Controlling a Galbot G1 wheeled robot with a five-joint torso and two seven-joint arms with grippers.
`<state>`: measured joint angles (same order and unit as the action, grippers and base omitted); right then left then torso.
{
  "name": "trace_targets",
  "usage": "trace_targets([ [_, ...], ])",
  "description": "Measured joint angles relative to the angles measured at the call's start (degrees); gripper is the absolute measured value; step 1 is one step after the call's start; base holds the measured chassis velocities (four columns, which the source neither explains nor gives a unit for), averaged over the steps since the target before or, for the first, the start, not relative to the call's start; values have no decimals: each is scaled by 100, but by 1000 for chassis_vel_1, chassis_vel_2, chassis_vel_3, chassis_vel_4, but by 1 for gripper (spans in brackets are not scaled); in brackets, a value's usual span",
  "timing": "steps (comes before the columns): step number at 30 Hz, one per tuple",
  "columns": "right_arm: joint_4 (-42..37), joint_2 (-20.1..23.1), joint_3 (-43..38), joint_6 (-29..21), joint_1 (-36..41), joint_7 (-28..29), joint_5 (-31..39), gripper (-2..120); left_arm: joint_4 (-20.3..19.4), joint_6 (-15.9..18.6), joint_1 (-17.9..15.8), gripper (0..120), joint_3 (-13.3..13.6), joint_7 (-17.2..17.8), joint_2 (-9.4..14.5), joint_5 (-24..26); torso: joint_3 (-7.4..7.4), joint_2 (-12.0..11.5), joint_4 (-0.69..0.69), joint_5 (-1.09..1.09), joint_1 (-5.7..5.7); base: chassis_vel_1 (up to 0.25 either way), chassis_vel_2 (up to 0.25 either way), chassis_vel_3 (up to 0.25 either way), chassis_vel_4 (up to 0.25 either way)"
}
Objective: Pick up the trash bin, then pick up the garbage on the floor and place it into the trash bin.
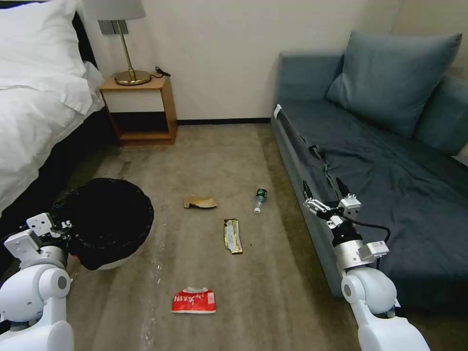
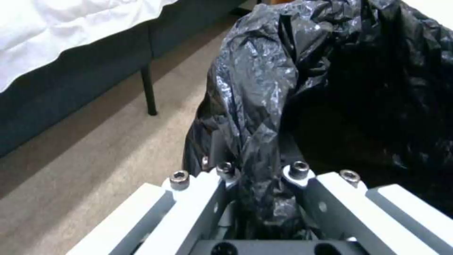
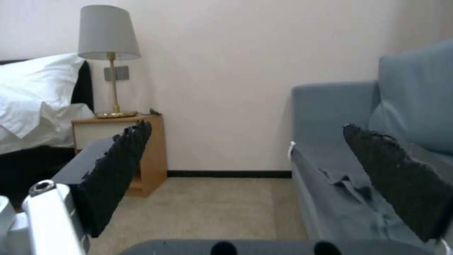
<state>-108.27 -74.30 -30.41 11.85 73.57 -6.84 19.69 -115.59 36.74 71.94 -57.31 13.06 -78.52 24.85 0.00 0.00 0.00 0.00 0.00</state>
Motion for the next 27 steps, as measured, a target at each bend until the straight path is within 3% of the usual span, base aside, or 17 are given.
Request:
trace_targets([
  [8, 198, 30, 266, 368, -196, 242, -37, 100, 52, -9, -21, 4, 17, -4, -16, -6, 0, 0, -1, 0, 0, -84, 74, 84, -86],
  [16, 478, 329, 755, 501, -561, 42, -508, 100, 43, 26, -60, 4, 4, -2, -17, -21, 0, 0, 0, -2, 0, 0, 0, 0, 0],
  [22, 1303, 836, 1732, 579, -1258, -776, -163, 100, -34, 186, -82, 4, -69, -99, 59, 31, 0, 0, 2, 1, 0, 0, 0, 0, 0],
  [27, 2033, 1347, 2777, 467, -1798, -1754, 314, 100, -48, 284, -221, 4, 103, -99, 89, -4, 0, 0, -1, 0, 0, 0, 0, 0, 0],
])
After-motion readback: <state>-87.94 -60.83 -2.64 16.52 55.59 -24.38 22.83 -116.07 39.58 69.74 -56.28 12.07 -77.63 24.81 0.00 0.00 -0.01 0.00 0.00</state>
